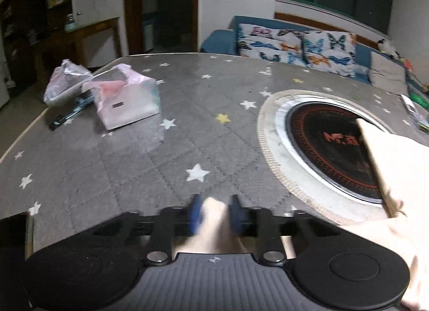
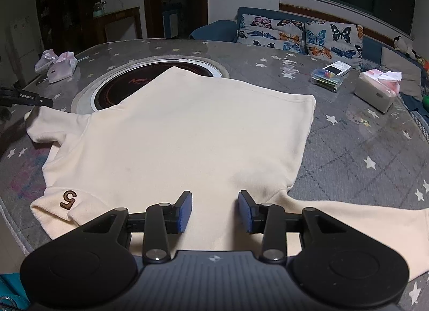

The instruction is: Fold clothes

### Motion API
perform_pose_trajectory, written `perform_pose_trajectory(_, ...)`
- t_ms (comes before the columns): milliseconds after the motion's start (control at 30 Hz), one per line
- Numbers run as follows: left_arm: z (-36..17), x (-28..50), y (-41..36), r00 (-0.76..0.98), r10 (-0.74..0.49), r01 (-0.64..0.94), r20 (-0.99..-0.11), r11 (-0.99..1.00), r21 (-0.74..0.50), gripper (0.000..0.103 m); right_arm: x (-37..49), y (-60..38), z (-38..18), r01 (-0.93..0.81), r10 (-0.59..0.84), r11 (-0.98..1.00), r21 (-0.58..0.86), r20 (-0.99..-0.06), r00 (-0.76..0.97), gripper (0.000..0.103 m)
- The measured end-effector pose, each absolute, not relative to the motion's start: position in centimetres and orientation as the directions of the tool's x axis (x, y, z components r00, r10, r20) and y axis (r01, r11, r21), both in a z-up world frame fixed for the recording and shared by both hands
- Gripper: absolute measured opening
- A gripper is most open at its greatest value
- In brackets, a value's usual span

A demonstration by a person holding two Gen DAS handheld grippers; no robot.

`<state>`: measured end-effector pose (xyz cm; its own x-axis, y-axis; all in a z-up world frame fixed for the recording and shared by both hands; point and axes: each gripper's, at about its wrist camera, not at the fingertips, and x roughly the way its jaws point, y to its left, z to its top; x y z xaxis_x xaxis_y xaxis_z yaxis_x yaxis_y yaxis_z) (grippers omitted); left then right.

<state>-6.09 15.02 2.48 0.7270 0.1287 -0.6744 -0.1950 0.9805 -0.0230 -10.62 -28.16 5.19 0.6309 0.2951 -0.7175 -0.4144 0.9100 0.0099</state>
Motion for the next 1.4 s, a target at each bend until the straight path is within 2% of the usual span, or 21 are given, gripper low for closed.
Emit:
perform_pose_trajectory(267, 5.7, -5.6, 14.4, 0.858, 0.170, -0.187, -0.484, 0.982, 0.013, 0.013, -10.4, -28.0, 5.2, -0.414, 0.288, 0.910, 0.003, -0.724, 0.627, 0.039)
perform_pose_trajectory(333, 5.9, -4.8, 14.4, 0.868, 0.160, -0.181, -0.471, 0.983, 0.001, 0.014, -10.4, -28.0, 5.2, -0.412, 0.287, 0.911, 0.003, -0.724, 0.627, 0.039)
perform_pose_trajectory(433, 5.0, -3.4, 14.1, 0.853, 0.185, -0.182, -0.488, 0.982, 0.054, 0.015, -10.4, -27.9, 5.3, -0.410, 0.284, 0.912, 0.003, -0.725, 0.627, 0.039)
perform_pose_trajectory(467, 4.6, -3.0, 14.0, 0.845, 0.196, -0.183, -0.497, 0.980, 0.075, 0.019, -10.4, -27.8, 5.3, -0.410, 0.283, 0.912, 0.002, -0.725, 0.627, 0.039)
perform_pose_trajectory(600, 3.1, -1.8, 14.4, 0.806, 0.290, -0.245, -0.516, 0.957, 0.156, 0.022, -10.4, -27.7, 5.3, -0.410, 0.282, 0.912, 0.000, -0.727, 0.627, 0.041)
perform_pose_trajectory(700, 3.7, -2.4, 15.6, 0.800, 0.298, -0.289, -0.520, 0.952, 0.101, 0.022, -10.4, -27.7, 5.3, -0.411, 0.282, 0.912, 0.000, -0.726, 0.627, 0.042)
perform_pose_trajectory(833, 4.9, -4.8, 14.4, 0.826, 0.206, -0.216, -0.524, 0.975, 0.042, 0.021, -10.4, -27.7, 5.2, -0.411, 0.284, 0.912, 0.001, -0.724, 0.628, 0.044)
perform_pose_trajectory(1033, 4.9, -8.8, 9.4, 0.826, -0.043, 0.006, -0.562, 0.998, -0.068, 0.022, -10.4, -27.7, 5.2, -0.410, 0.284, 0.912, 0.001, -0.722, 0.631, 0.045)
perform_pose_trajectory(1100, 4.7, -9.8, 7.9, 0.817, -0.074, 0.045, -0.572, 0.997, -0.065, 0.023, -10.5, -27.7, 5.3, -0.412, 0.286, 0.911, 0.002, -0.721, 0.631, 0.045)
perform_pose_trajectory(1167, 4.4, -10.5, 6.9, 0.819, -0.062, 0.048, -0.571, 0.998, -0.040, 0.032, -10.8, -27.4, 5.8, -0.433, 0.304, 0.901, 0.003, -0.717, 0.627, 0.044)
perform_pose_trajectory(1300, 4.6, -10.4, 7.5, 0.828, 0.009, -0.009, -0.560, 1.000, 0.004, 0.034, -11.9, -25.5, 7.3, -0.546, 0.391, 0.838, 0.003, -0.702, 0.596, 0.044)
perform_pose_trajectory(1400, 4.7, -9.5, 9.4, 0.822, 0.103, -0.115, -0.560, 0.993, 0.015, 0.037, -12.7, -23.2, 8.4, -0.655, 0.476, 0.755, 0.008, -0.694, 0.540, 0.043)
